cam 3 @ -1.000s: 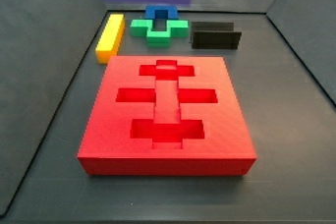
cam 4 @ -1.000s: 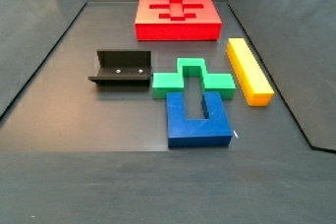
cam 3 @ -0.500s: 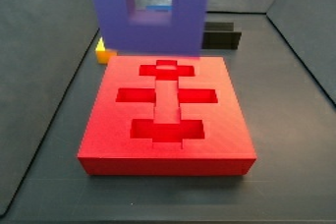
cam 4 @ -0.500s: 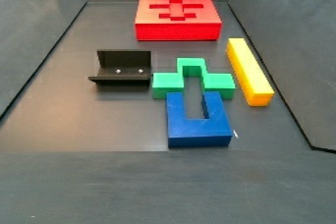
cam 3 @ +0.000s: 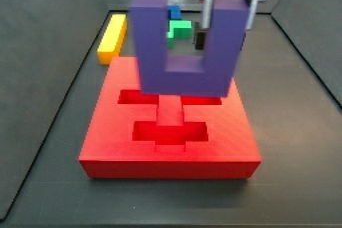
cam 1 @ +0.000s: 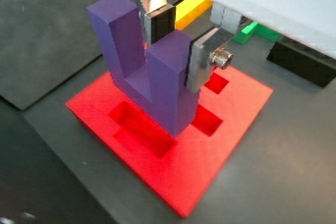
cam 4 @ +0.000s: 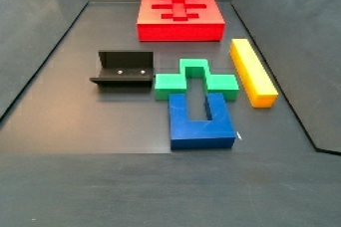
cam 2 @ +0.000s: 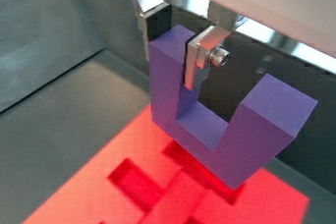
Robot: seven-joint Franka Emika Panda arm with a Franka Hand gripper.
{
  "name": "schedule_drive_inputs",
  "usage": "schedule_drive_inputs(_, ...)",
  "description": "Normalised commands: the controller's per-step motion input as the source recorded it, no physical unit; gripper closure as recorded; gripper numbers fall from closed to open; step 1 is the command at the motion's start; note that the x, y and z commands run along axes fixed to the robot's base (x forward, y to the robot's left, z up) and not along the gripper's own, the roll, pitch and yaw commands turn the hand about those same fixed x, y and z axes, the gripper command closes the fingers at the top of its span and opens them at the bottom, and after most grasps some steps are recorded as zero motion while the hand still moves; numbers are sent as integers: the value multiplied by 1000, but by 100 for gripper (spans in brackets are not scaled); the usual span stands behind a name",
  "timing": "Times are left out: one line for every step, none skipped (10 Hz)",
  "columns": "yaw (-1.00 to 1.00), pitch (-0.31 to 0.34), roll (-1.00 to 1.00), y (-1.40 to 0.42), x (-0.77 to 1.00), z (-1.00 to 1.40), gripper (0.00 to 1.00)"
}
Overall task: Pick up the purple object. Move up. Place the purple object on the fixture. Regrasp the purple object. Move to above the board. Insert the purple object.
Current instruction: Insert the purple object.
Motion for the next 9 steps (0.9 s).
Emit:
schedule_drive_inputs(657,9,0,200,66,-220,100)
schedule_drive_inputs(374,16,-69,217,0,-97,100)
schedule_drive_inputs(0,0,0,26,0,0,100)
schedule_drive_inputs(0,0,0,-51,0,-220,100)
schedule_drive_inputs(0,-7,0,-146,-146,-303,100)
schedule_drive_inputs(0,-41,-40,-114,-283,-277,100)
schedule_drive_inputs(131,-97,-204,-103,-226,-166,100)
schedule_drive_inputs(223,-106,-237,-23,-180,-3,100)
schedule_drive_inputs(300,-84,-197,0,-103,0,100)
